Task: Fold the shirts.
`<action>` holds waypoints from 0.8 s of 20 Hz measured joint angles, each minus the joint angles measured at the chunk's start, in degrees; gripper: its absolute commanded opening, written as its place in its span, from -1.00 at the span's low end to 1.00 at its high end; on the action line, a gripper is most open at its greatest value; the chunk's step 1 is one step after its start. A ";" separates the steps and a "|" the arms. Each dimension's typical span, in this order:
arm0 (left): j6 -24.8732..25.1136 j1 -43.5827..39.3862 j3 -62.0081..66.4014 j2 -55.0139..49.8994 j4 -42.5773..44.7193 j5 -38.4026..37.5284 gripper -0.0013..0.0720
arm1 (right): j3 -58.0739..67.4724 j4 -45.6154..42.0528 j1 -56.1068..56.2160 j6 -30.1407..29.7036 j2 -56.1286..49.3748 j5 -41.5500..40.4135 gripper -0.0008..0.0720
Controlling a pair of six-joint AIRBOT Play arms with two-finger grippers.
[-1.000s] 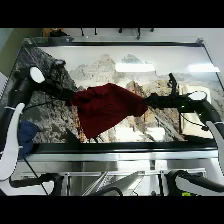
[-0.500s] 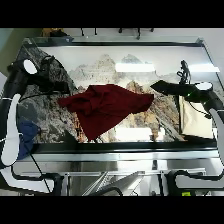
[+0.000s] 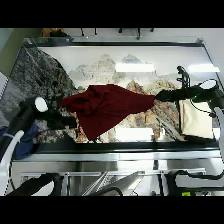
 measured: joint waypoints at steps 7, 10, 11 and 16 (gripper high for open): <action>-1.99 -5.40 -17.99 5.05 -13.53 20.79 0.83 | -1.73 -2.05 0.00 -2.67 -0.74 2.86 0.34; -2.16 -8.72 -18.10 1.81 -18.56 26.69 0.82 | -1.90 -1.99 0.00 -3.06 -1.42 3.06 0.34; -2.19 -10.01 -17.29 0.20 -19.32 28.24 0.51 | -1.95 -1.90 0.00 -3.10 -1.66 3.04 0.34; -0.94 -14.47 -9.25 -8.70 -20.22 31.10 -0.92 | -2.01 -1.14 0.00 -3.72 -2.03 3.28 0.34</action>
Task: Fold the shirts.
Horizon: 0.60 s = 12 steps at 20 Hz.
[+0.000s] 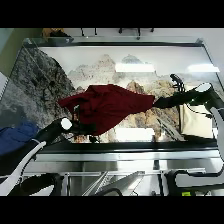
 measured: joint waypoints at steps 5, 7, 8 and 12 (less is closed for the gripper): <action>1.29 1.07 6.32 -3.10 2.73 -3.89 -0.92 | 0.00 0.87 2.23 -0.15 -0.57 -0.72 0.31; 1.44 2.34 7.50 -3.34 3.13 -5.57 -0.92 | 0.00 2.01 3.98 -0.17 -1.55 -2.71 -0.47; 1.64 2.99 7.85 -3.32 3.41 -6.34 -0.92 | 0.00 3.08 4.85 -0.17 -2.19 -3.85 -0.75; 2.32 5.46 8.48 -0.11 3.82 -8.41 -0.93 | 0.04 9.73 6.38 -0.66 -3.63 -6.54 -0.92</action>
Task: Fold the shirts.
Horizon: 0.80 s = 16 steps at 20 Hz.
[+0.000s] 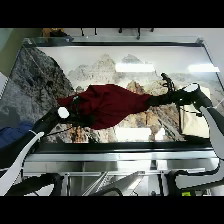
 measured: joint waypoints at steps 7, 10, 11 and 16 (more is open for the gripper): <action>0.81 10.78 10.86 21.49 6.86 -8.46 -0.93 | 7.96 9.01 -0.79 -1.27 14.34 1.11 -0.92; 1.09 18.03 26.84 31.36 8.83 -11.19 -0.93 | 15.98 9.70 -3.50 -1.51 25.62 -2.05 -0.92; 1.73 20.50 33.55 33.77 9.20 -11.82 -0.93 | 18.45 9.66 -4.50 -1.62 29.05 -3.45 -0.92; 4.35 29.88 64.35 35.76 10.69 -16.26 -0.93 | 27.89 3.87 -8.87 0.31 41.40 -9.57 -0.92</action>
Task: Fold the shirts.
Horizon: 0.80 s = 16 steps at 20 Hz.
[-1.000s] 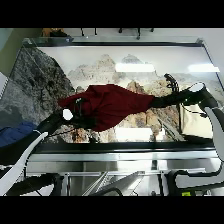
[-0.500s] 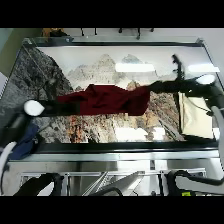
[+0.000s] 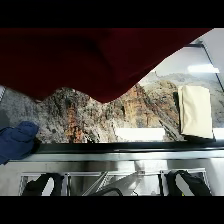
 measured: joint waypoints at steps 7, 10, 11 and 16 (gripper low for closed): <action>1.70 -1.27 1.57 -2.62 -0.33 -3.21 -0.93 | 2.54 -0.26 -1.77 2.58 0.50 0.94 -0.92; 2.75 -2.49 -7.39 -3.43 -0.20 0.90 -0.93 | 2.58 7.58 -1.86 0.15 -5.84 6.43 -0.92; 3.13 -2.71 -10.08 -4.57 -0.22 2.01 -0.93 | 2.54 10.21 -1.68 -0.37 -8.92 8.68 -0.91; 6.19 -4.11 -21.66 -17.00 -0.48 6.64 -0.92 | -2.21 15.63 3.43 -2.36 -27.12 11.80 -0.92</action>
